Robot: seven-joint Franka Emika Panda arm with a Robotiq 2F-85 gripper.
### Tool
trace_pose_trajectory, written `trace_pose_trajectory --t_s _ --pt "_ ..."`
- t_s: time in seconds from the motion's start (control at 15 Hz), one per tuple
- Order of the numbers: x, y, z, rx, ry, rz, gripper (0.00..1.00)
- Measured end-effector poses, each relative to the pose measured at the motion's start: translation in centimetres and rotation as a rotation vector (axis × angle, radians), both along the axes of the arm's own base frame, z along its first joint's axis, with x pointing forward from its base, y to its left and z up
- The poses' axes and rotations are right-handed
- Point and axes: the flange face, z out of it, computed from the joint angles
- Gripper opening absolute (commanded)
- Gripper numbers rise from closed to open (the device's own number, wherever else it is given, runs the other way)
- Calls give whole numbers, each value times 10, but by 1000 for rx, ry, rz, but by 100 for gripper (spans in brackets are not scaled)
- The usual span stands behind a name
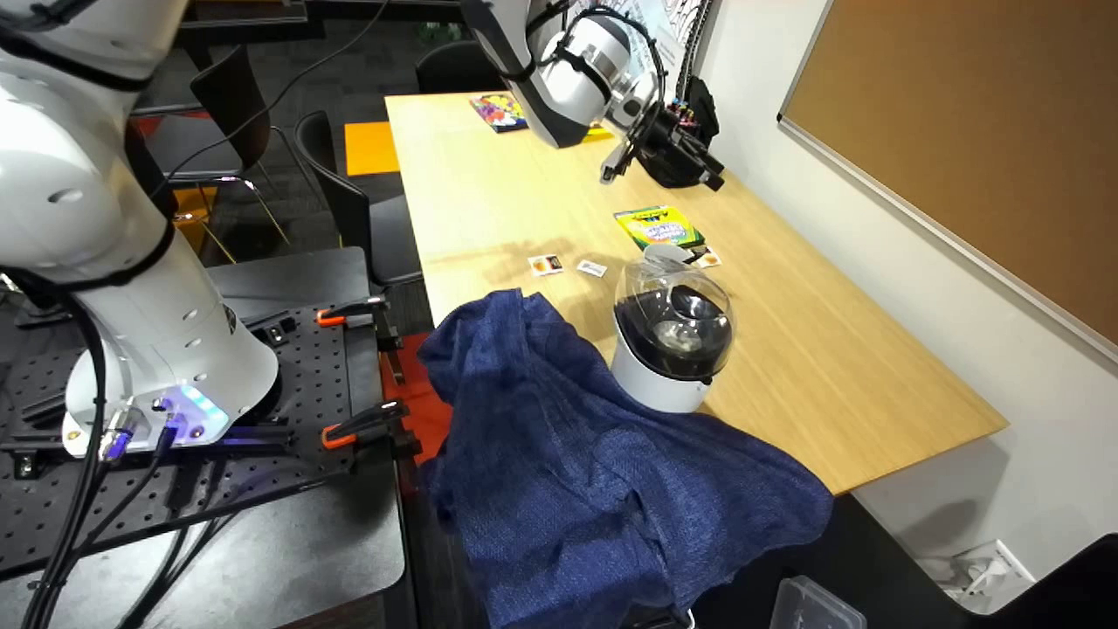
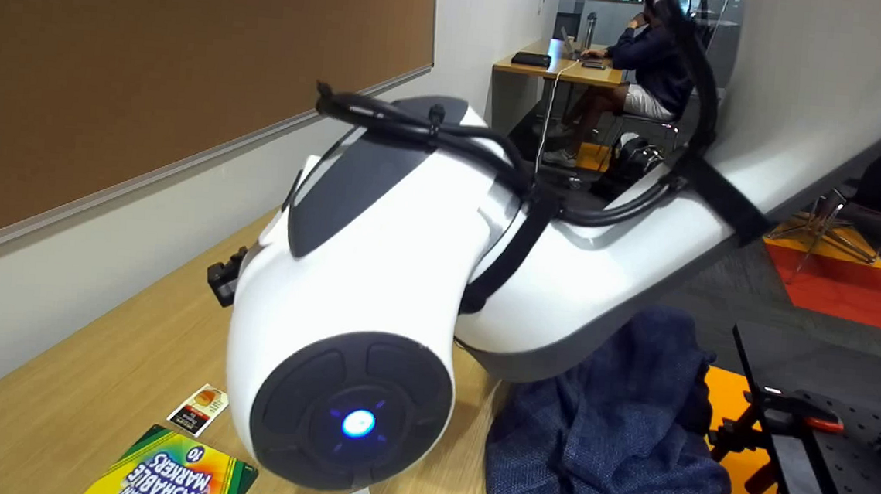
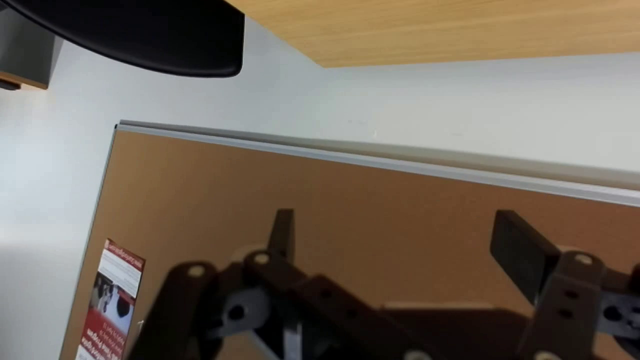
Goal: Pick up the pen from the table and put it in the white cup.
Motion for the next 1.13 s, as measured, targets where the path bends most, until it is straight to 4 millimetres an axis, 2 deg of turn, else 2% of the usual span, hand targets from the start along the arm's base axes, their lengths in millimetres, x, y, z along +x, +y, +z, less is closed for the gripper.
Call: trace_pose_trajectory --t_s 0.33,0.6,0.87,1.13 --pt "-19 -9 59 -25 -59 -38 100" --pt "-39 -20 94 -46 -91 -68 100" --pt "-56 -27 111 -45 -97 -72 100" --pt "-60 -27 110 -47 -93 -71 100"
